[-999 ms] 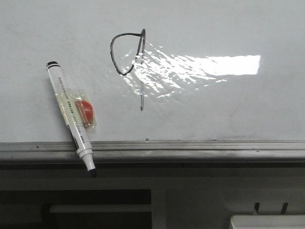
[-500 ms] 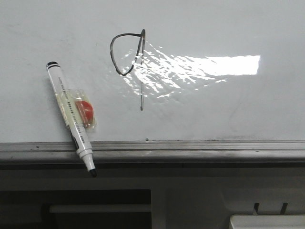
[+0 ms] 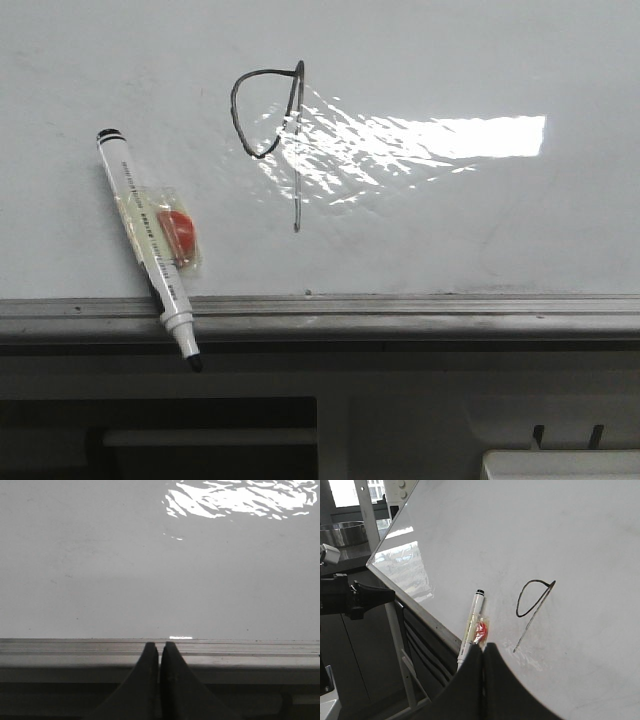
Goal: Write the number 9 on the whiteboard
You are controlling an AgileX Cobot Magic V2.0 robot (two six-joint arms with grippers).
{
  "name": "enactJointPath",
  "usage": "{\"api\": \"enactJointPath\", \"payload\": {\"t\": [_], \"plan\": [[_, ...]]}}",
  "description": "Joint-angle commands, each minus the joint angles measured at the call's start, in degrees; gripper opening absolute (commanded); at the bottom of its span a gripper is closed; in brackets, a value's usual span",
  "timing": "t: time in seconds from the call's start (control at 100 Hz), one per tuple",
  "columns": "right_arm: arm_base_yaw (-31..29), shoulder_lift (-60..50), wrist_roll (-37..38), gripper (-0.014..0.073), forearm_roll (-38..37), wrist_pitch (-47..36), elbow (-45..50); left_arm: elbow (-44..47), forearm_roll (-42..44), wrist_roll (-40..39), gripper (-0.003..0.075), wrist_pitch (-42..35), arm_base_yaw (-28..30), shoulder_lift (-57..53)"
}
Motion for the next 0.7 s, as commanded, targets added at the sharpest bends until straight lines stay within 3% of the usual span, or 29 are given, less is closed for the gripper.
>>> {"api": "enactJointPath", "payload": {"t": [0.0, 0.51, 0.69], "plan": [[0.1, 0.2, -0.6, -0.0069, -0.7, -4.4, -1.7, 2.3, 0.0, -0.6, -0.002, -2.9, 0.0, -1.5], [-0.1, 0.2, -0.6, -0.0069, -0.7, -4.3, -1.5, 2.3, 0.0, -0.6, -0.002, -2.9, 0.0, -1.5], [-3.7, 0.2, -0.6, -0.0069, -2.4, -17.8, 1.6, 2.3, 0.0, -0.6, -0.002, -2.9, 0.0, -1.5]]}}
